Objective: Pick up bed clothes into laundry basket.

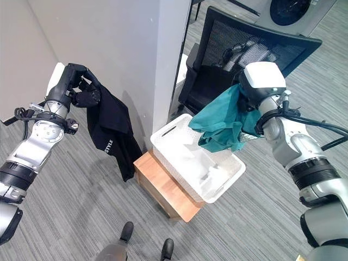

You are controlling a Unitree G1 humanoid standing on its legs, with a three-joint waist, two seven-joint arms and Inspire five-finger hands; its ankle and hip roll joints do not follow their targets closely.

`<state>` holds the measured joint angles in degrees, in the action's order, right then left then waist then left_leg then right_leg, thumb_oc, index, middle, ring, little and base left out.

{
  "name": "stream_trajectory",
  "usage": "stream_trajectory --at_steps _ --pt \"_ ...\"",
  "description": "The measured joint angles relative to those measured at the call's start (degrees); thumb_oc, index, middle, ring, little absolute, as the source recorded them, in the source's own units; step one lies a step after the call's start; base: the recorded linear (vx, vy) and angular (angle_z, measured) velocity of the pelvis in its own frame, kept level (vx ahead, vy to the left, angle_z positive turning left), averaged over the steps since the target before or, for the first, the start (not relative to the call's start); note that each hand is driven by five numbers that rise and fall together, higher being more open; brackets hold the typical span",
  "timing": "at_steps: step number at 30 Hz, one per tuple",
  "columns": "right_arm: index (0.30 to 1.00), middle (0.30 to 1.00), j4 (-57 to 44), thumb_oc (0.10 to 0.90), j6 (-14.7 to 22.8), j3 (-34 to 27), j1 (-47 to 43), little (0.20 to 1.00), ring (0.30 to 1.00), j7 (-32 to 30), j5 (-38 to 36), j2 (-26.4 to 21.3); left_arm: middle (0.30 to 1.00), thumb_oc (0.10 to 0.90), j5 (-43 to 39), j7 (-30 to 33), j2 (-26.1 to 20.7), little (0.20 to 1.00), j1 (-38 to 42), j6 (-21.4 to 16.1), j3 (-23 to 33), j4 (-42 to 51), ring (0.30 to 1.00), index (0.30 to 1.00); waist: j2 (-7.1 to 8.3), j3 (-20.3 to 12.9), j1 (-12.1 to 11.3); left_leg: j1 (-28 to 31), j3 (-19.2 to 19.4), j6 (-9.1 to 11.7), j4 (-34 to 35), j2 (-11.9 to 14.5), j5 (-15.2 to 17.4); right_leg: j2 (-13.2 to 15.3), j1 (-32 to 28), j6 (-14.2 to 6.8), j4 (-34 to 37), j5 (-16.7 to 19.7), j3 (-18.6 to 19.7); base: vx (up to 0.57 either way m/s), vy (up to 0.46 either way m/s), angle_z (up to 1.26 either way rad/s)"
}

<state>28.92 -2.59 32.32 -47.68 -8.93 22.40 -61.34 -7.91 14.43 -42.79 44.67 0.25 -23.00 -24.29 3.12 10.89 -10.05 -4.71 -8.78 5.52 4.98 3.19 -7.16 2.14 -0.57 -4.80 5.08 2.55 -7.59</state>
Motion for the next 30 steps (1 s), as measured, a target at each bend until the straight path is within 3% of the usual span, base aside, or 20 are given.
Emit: stream_trajectory --at_steps 9,23,30 --pt "0.300 0.300 2.53 0.400 -0.79 -0.09 0.01 0.300 0.300 0.00 -0.57 0.28 0.300 0.400 -1.10 0.00 0.93 0.300 0.00 0.00 -0.06 -0.11 0.300 0.300 0.00 0.00 -0.27 0.32 -0.20 0.01 0.00 -0.09 -0.01 0.06 -0.62 -0.52 0.02 -0.36 -0.32 0.00 0.002 0.02" --pt "0.300 0.300 8.14 0.400 -0.75 -0.84 3.18 0.300 0.300 0.23 -1.23 6.32 0.300 0.400 -1.66 0.00 2.63 0.300 -0.01 -0.05 -0.61 -0.30 0.300 0.300 0.05 -0.02 -1.70 -0.40 -2.04 0.01 0.00 -0.11 0.00 -0.14 -0.97 -1.08 0.04 -0.82 -3.05 0.01 -0.001 0.09" --pt "0.300 0.300 9.19 0.400 -0.84 -1.38 5.12 0.300 0.300 1.23 -1.19 12.01 0.300 0.400 -1.65 -0.02 3.79 0.300 -0.48 -0.04 -0.72 -0.43 0.300 0.300 0.06 -0.03 -2.18 -0.79 -2.80 0.04 0.00 -0.29 -0.04 -0.10 -1.00 -1.21 0.04 -0.94 -3.51 0.01 -0.001 0.05"
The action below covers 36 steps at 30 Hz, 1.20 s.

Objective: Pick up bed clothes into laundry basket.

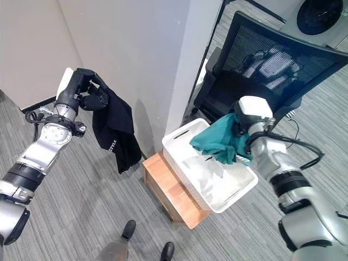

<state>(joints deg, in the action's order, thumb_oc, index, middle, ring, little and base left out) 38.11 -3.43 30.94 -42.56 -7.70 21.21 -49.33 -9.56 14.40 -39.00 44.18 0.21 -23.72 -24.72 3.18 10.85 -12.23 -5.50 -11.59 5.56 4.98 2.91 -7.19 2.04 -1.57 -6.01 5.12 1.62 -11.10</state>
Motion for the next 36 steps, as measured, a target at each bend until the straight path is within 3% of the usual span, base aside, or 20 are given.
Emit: stream_trajectory --at_steps 9,17,18,19,29,32,36 --pt "0.300 0.300 12.45 0.400 -0.13 0.42 0.79 0.300 0.300 0.06 -0.02 8.05 0.300 0.400 -0.48 -0.06 1.80 0.300 -0.86 0.00 -1.37 0.07 0.300 0.300 0.06 -0.04 -1.69 -0.13 -1.15 0.10 0.00 -0.07 -0.07 0.00 -0.37 -0.49 0.02 -0.42 -1.48 0.00 -0.002 0.07" --pt "0.300 0.300 20.26 0.400 -0.99 1.14 1.36 0.300 0.300 0.05 -1.66 12.06 0.300 0.400 -1.69 -0.06 1.94 0.300 -0.97 -0.02 -2.81 0.06 0.300 0.300 -0.07 -0.10 -3.10 -0.87 -1.70 0.18 -0.05 -0.39 -0.15 0.18 -0.03 -0.69 0.02 -0.71 -2.19 0.00 0.002 0.04" --pt "0.385 0.385 21.07 0.456 -1.11 1.11 1.35 0.385 0.385 -0.10 -1.81 12.65 0.300 0.400 -1.70 -0.06 1.99 0.300 -0.99 -0.02 -3.13 0.05 0.300 0.300 -0.09 -0.11 -3.22 -0.99 -1.70 0.18 -0.15 -0.45 -0.17 0.22 0.01 -0.71 0.02 -0.73 -2.24 0.00 0.000 0.03" --pt "0.900 0.900 22.38 0.800 -1.22 1.15 1.50 0.900 0.900 0.17 -1.89 13.63 0.300 0.400 -1.71 -0.11 2.57 0.300 -1.01 -0.02 -3.39 0.06 0.300 0.300 -0.10 -0.13 -3.11 -1.28 -1.70 0.18 -0.31 -0.59 -0.17 0.33 0.15 -0.73 0.02 -0.75 -2.32 0.01 0.003 0.05" --pt "0.900 0.900 24.37 0.800 -1.25 1.08 1.59 0.900 0.900 -0.02 -1.97 15.29 0.300 0.400 -1.71 -0.11 4.51 0.300 -1.07 -0.02 -3.89 0.05 0.300 0.300 -0.32 -0.24 -4.16 -1.97 -1.92 0.18 -0.62 -0.75 -0.17 0.37 0.43 -0.96 0.02 -0.93 -2.73 0.00 0.002 0.01" --pt "0.900 0.900 21.15 0.800 -1.60 0.44 1.77 0.900 0.900 -0.11 -2.14 13.38 0.300 0.400 -1.71 -0.11 4.41 0.300 -1.23 -0.02 -3.64 0.04 0.300 0.300 -0.33 -0.25 -4.00 -2.13 -1.94 0.18 -0.61 -0.82 -0.17 0.41 0.55 -0.96 0.01 -0.93 -2.68 0.00 0.036 0.02" --pt "0.900 0.900 9.32 0.800 -2.19 -3.86 2.98 0.900 0.900 -0.82 -2.31 8.87 0.300 0.400 -1.61 -0.10 4.33 0.300 -3.53 -0.02 -1.69 0.23 0.300 0.300 -0.34 -0.27 -2.29 -2.09 -1.73 0.18 -0.50 -0.86 -0.17 0.54 0.63 -0.95 0.00 -0.91 -2.52 0.01 0.046 -0.02"
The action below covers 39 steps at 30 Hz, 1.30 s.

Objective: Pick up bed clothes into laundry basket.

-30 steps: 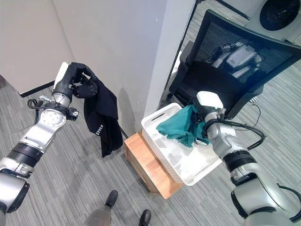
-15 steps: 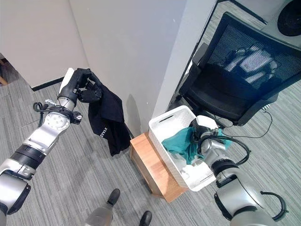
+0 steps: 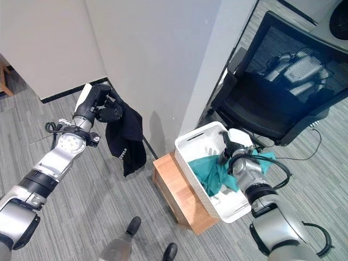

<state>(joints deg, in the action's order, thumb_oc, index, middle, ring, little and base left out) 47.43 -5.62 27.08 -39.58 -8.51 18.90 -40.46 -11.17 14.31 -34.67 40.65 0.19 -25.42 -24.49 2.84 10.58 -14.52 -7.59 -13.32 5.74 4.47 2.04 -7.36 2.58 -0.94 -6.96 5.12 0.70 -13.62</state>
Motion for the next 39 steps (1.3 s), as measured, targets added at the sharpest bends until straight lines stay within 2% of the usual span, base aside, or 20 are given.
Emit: stream_trajectory --at_steps 5,7,11,17,19,20,22,25,27,28,29,30,31,33,34,35,39 --pt "0.900 0.900 -13.70 0.800 0.84 -10.17 3.33 0.900 0.900 -1.84 -0.02 -7.59 0.300 0.400 0.27 -0.01 -0.17 0.300 -3.40 0.09 2.86 0.35 0.300 0.300 0.19 -0.02 1.83 0.24 0.48 -0.02 0.43 -0.01 -0.01 0.15 0.12 0.02 -0.01 0.03 0.41 0.00 0.041 -0.03" --pt "0.900 0.900 -15.25 0.800 1.10 -13.28 3.49 0.900 0.900 -2.83 -0.23 -9.64 0.300 0.400 0.64 0.00 -0.59 0.300 -4.07 0.09 3.81 0.44 0.300 0.300 0.25 -0.02 2.87 0.33 0.59 -0.02 0.45 -0.07 -0.02 0.23 0.07 0.02 -0.01 0.03 0.53 -0.01 0.061 -0.07" --pt "0.900 0.900 -14.56 0.800 1.27 -18.06 5.67 0.900 0.900 -4.03 -1.44 -10.07 0.300 0.400 0.82 -0.03 -0.77 0.300 -4.23 0.12 4.17 1.13 0.300 0.300 0.78 0.04 3.96 1.42 2.23 -0.03 0.47 -0.01 -0.01 0.39 -0.41 0.16 -0.02 0.16 1.68 -0.01 0.053 -0.15" --pt "0.900 0.900 -6.46 0.800 0.99 -18.56 11.36 0.900 0.900 -4.25 -2.25 -9.72 0.300 0.400 1.29 -0.04 -1.54 0.300 -4.13 0.12 5.24 5.52 0.300 0.300 1.19 0.06 6.46 2.73 4.84 -0.04 0.49 -0.03 -0.01 0.76 -0.66 0.43 -0.02 0.37 3.75 -0.01 0.040 -0.19" --pt "0.900 0.900 -0.42 0.800 1.03 -18.88 12.42 0.900 0.900 -4.20 -2.96 -7.43 0.300 0.400 1.67 -0.16 -2.80 0.300 -3.32 0.13 5.07 5.70 0.300 0.300 1.10 -0.02 7.47 3.35 5.65 -0.03 0.50 -0.04 -0.01 0.87 -0.86 0.54 -0.02 0.45 4.54 0.00 0.021 -0.22" --pt "0.900 0.900 3.60 0.800 -0.18 -19.37 14.07 0.900 0.900 -3.73 -4.44 -6.08 0.300 0.400 1.74 -0.20 -4.14 0.300 -1.88 0.14 4.59 5.71 0.300 0.300 0.77 -0.12 8.56 3.59 6.40 -0.03 0.51 0.02 -0.01 0.92 -0.78 0.66 0.00 0.54 5.25 -0.01 0.023 -0.24" --pt "0.900 0.900 11.12 0.800 0.16 -21.61 15.04 0.900 0.900 -3.87 -5.65 -3.10 0.300 0.400 1.62 -0.26 -7.76 0.300 0.75 0.18 2.40 5.82 0.300 0.300 0.67 -0.17 9.33 4.30 7.24 -0.03 0.50 0.15 -0.01 0.94 -0.98 0.76 0.00 0.62 6.30 -0.01 0.018 -0.27" --pt "0.900 0.900 25.69 0.800 -1.10 -23.16 16.07 0.900 0.900 -3.26 -8.89 -0.49 0.300 0.400 -0.55 -0.41 -10.08 0.300 7.84 0.08 -2.27 5.86 0.300 0.300 -0.47 -0.80 9.55 4.42 7.58 -0.04 0.50 0.02 -0.01 1.05 -1.16 0.76 -0.03 0.64 6.37 0.00 0.003 -0.05" --pt "0.900 0.900 28.46 0.800 -2.66 -23.05 17.37 0.900 0.900 -2.18 -10.25 0.04 0.300 0.400 -1.50 -0.63 -9.94 0.300 10.45 -0.13 -2.76 5.89 0.300 0.300 -1.69 -1.38 10.43 4.47 7.71 -0.05 0.51 -0.10 0.00 1.21 -1.09 0.72 -0.01 0.67 6.62 -0.01 0.021 -0.05" --pt "0.900 0.900 30.97 0.800 -2.13 -23.30 19.14 0.900 0.900 -2.22 -10.59 1.52 0.300 0.400 -5.81 -1.61 -11.96 0.300 16.36 -0.01 -8.99 4.93 0.300 0.300 -2.68 -1.73 10.95 4.85 8.14 -0.05 0.51 -0.10 0.00 1.21 -1.30 0.67 -0.06 0.69 7.03 -0.01 -0.002 -0.13" --pt "0.900 0.900 31.21 0.800 -2.63 -23.07 20.40 0.900 0.900 -1.52 -10.79 2.08 0.300 0.400 -5.97 -2.69 -14.35 0.300 17.56 0.56 -10.86 4.41 0.300 0.300 -3.53 -2.22 10.94 4.94 8.30 -0.05 0.52 -0.06 0.00 1.25 -1.25 0.64 -0.02 0.71 7.53 0.00 0.006 -0.13" --pt "0.900 0.900 31.57 0.800 -3.08 -23.07 22.01 0.900 0.900 -0.67 -10.85 2.84 0.300 0.400 -10.08 -4.15 -17.18 0.300 17.66 0.53 -12.42 4.23 0.300 0.300 -4.88 -3.05 11.34 4.93 8.34 -0.06 0.52 -0.10 0.01 1.25 -1.15 0.65 -0.06 0.71 7.56 -0.01 0.014 -0.11" --pt "0.900 0.900 31.67 0.800 -3.26 -22.51 23.90 0.900 0.900 -0.13 -10.97 4.75 0.300 0.400 -15.22 -5.31 -19.65 0.300 20.42 0.47 -16.22 4.15 0.300 0.300 -6.49 -3.95 11.90 4.97 8.66 -0.08 0.53 -0.01 0.03 1.24 -1.09 0.73 0.00 0.76 7.87 -0.01 0.014 -0.07" --pt "0.900 0.900 31.60 0.800 -3.26 -21.91 24.93 0.900 0.900 0.78 -11.01 6.70 0.300 0.400 -18.24 -6.71 -21.92 0.300 23.59 0.59 -20.42 2.01 0.300 0.300 -7.77 -4.78 12.10 5.06 9.21 -0.08 0.52 0.03 0.03 1.21 -0.83 0.70 -0.02 0.74 8.67 -0.03 0.003 -0.17" --pt "0.900 0.900 31.37 0.800 -3.29 -21.04 25.17 0.900 0.900 1.56 -11.32 7.64 0.300 0.400 -19.57 -7.06 -22.81 0.300 24.00 0.59 -21.22 1.47 0.300 0.300 -8.89 -5.47 12.00 4.95 9.66 -0.11 0.52 0.02 0.05 1.27 -0.32 0.73 -0.16 0.81 9.30 -0.04 -0.009 -0.19" --pt "0.900 0.900 31.27 0.800 -3.01 -20.71 25.81 0.900 0.900 2.24 -11.48 8.90 0.300 0.400 -22.30 -7.64 -23.60 0.300 27.42 0.50 -25.09 0.14 0.300 0.300 -9.76 -6.06 12.04 4.65 9.60 -0.16 0.53 0.07 0.13 1.23 0.19 0.90 -0.64 0.94 9.28 -0.02 -0.012 -0.14" --pt "0.900 0.900 30.65 0.800 -2.61 -19.59 25.82 0.900 0.900 2.25 -11.49 9.74 0.300 0.400 -24.82 -7.50 -23.49 0.300 28.72 -2.77 -25.04 1.23 0.300 0.300 -10.69 -6.81 11.98 4.28 9.70 -1.34 0.53 0.32 0.95 1.06 1.54 0.69 -2.33 0.72 9.42 -0.02 -0.016 -0.02"
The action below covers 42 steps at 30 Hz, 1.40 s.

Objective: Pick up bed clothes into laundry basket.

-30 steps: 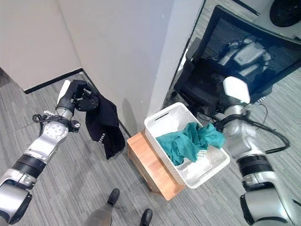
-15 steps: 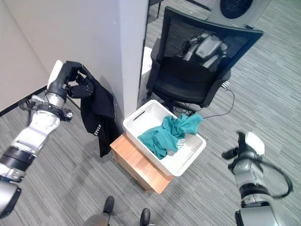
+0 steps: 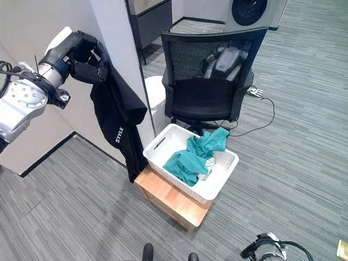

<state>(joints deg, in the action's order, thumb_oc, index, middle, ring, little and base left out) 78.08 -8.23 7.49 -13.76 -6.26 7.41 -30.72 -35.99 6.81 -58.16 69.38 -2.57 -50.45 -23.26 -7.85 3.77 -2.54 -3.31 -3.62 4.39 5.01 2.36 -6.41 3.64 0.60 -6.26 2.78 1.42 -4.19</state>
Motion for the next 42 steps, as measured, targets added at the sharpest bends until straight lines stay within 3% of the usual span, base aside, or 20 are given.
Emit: stream_trajectory --at_steps 8,12,16,20,23,26,27,32,36,38,42 --pt "0.900 0.900 -0.73 0.800 0.23 2.02 -0.20 0.900 0.900 -0.17 0.01 0.03 0.300 0.400 -2.53 0.17 1.93 0.300 1.57 -3.38 1.16 9.11 0.300 0.300 0.55 -1.36 0.47 0.10 0.49 -0.33 -0.02 -0.17 -0.23 0.33 2.15 -0.07 -4.08 -1.58 0.56 -0.03 -0.009 -0.04" --pt "0.900 0.900 -1.61 0.800 0.19 3.47 -0.01 0.900 0.900 -0.20 0.06 0.28 0.300 0.400 -5.06 0.19 2.17 0.300 7.51 -3.62 0.64 10.90 0.300 0.300 0.39 -1.53 0.53 0.50 0.72 -0.40 -0.03 -0.07 -0.31 0.29 1.72 -0.26 -3.86 -1.73 0.64 0.00 -0.007 -0.02" --pt "0.900 0.900 -3.54 0.800 0.81 4.36 0.60 0.900 0.900 -0.17 0.05 2.43 0.300 0.400 -5.00 1.93 3.34 0.300 16.59 -5.11 0.57 6.72 0.300 0.300 0.43 -1.53 1.46 1.96 0.87 -0.39 -0.03 -0.06 -0.31 0.28 0.01 -0.68 -3.57 -2.24 0.50 0.01 -0.004 0.01" --pt "0.900 0.900 -3.76 0.800 1.49 4.38 0.42 0.900 0.900 -0.12 0.05 5.18 0.300 0.400 -1.68 4.64 5.60 0.300 30.47 -6.95 -3.38 -3.57 0.300 0.300 0.14 -2.17 2.53 2.04 0.88 -0.36 -0.02 0.18 -0.28 0.03 -0.04 -0.69 -3.84 -2.42 0.27 0.01 -0.006 0.02" --pt "0.900 0.900 -3.77 0.800 1.44 4.43 0.66 0.900 0.900 -0.05 0.01 5.53 0.300 0.400 1.45 7.60 5.92 0.300 33.89 -7.90 -3.25 -6.07 0.300 0.300 -0.42 -3.11 3.70 2.05 0.90 -0.20 -0.01 0.24 -0.01 0.02 0.44 -0.13 -4.98 -3.27 0.33 0.01 -0.019 0.02" --pt "0.900 0.900 -4.45 0.800 1.53 4.49 0.84 0.900 0.900 -0.15 -0.03 6.10 0.300 0.400 4.78 8.18 9.08 0.300 34.95 -8.35 -3.48 -10.84 0.300 0.300 -0.02 -4.88 4.14 1.91 1.82 -0.56 0.01 0.66 0.72 -0.32 3.03 0.21 -8.48 -5.00 1.34 0.00 -0.009 -0.14" --pt "0.900 0.900 -4.70 0.800 1.88 4.54 0.91 0.900 0.900 -0.16 -0.05 6.24 0.300 0.400 6.05 8.23 9.26 0.300 34.94 -8.28 -4.08 -11.13 0.300 0.300 -0.07 -5.71 5.27 1.53 2.38 -0.64 0.02 0.69 1.01 -0.28 4.66 0.56 -10.61 -5.89 1.73 0.01 -0.008 -0.24" --pt "0.900 0.900 -4.61 0.800 1.54 4.56 1.65 0.900 0.900 -0.28 -0.54 6.72 0.300 0.400 12.09 8.66 9.78 0.300 34.33 -8.20 -5.41 -10.19 0.300 0.300 0.03 -6.19 6.09 0.03 3.61 -0.66 0.00 0.54 0.71 -0.10 9.99 0.95 -17.75 -8.81 3.27 0.03 0.002 -0.15" --pt "0.900 0.900 -4.04 0.800 1.33 4.54 2.77 0.900 0.900 -0.34 -1.42 7.41 0.300 0.400 14.58 9.20 12.38 0.300 29.85 -6.91 -4.52 -10.80 0.300 0.300 0.01 -6.26 6.67 -0.36 3.97 -0.63 -0.01 0.61 0.51 -0.16 12.76 1.48 -22.07 -11.04 3.66 0.03 -0.005 -0.02" --pt "0.900 0.900 -3.55 0.800 1.31 4.56 3.11 0.900 0.900 -0.37 -1.55 7.54 0.300 0.400 16.38 9.19 16.17 0.300 25.88 -5.36 -4.45 -12.68 0.300 0.300 0.13 -6.16 6.80 -1.15 3.93 -0.29 -0.01 0.76 0.29 -0.29 14.54 1.96 -24.60 -12.21 3.57 0.04 -0.016 0.02" --pt "0.900 0.900 -3.65 0.800 1.31 4.54 3.68 0.900 0.900 -0.40 -1.76 7.83 0.300 0.400 18.17 8.49 17.50 0.300 21.51 -3.15 -4.77 -13.06 0.300 0.300 0.41 -5.83 7.00 -3.59 4.02 0.43 -0.39 1.43 -0.41 -1.01 17.94 2.60 -26.65 -12.52 3.59 0.00 -0.006 -0.04"
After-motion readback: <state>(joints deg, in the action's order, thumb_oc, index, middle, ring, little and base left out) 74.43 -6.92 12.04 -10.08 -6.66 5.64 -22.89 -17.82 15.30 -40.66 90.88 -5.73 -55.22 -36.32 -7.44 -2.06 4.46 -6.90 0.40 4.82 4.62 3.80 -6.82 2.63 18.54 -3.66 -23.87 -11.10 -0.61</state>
